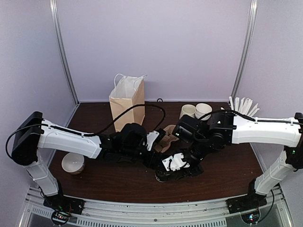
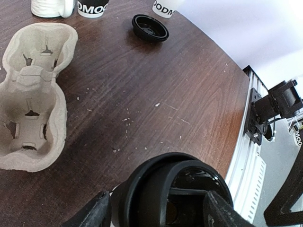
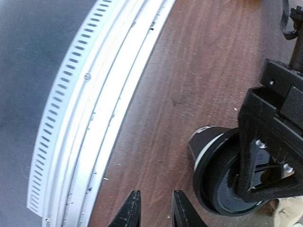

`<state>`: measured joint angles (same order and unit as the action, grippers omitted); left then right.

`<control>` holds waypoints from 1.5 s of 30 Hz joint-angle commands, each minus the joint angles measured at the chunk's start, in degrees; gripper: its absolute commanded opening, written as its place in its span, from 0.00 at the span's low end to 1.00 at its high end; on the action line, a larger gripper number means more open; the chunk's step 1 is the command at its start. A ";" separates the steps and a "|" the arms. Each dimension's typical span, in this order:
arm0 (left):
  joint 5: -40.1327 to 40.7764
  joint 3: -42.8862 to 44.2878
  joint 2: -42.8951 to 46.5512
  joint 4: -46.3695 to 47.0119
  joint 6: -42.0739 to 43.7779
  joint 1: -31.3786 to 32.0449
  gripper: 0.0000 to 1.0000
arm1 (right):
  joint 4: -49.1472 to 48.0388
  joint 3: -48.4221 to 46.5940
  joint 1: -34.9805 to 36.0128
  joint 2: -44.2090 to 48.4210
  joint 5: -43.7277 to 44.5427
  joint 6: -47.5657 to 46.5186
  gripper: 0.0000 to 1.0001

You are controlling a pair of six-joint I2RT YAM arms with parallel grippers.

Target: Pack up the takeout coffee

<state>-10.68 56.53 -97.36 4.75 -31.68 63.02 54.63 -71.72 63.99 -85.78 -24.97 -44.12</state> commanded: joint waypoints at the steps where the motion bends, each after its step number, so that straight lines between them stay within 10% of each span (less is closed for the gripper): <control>1: 2.89 -4.21 -4.12 -11.15 0.87 -0.43 0.68 | -5.62 0.04 1.85 -0.77 9.27 1.21 0.25; 45: 3.12 -7.90 -4.68 -9.85 0.74 -0.83 0.68 | -15.39 8.74 6.51 -16.28 22.78 1.31 0.11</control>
<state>-10.07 52.73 -96.82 9.82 -32.95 61.60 36.60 -68.53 71.07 -92.92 -2.52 -43.33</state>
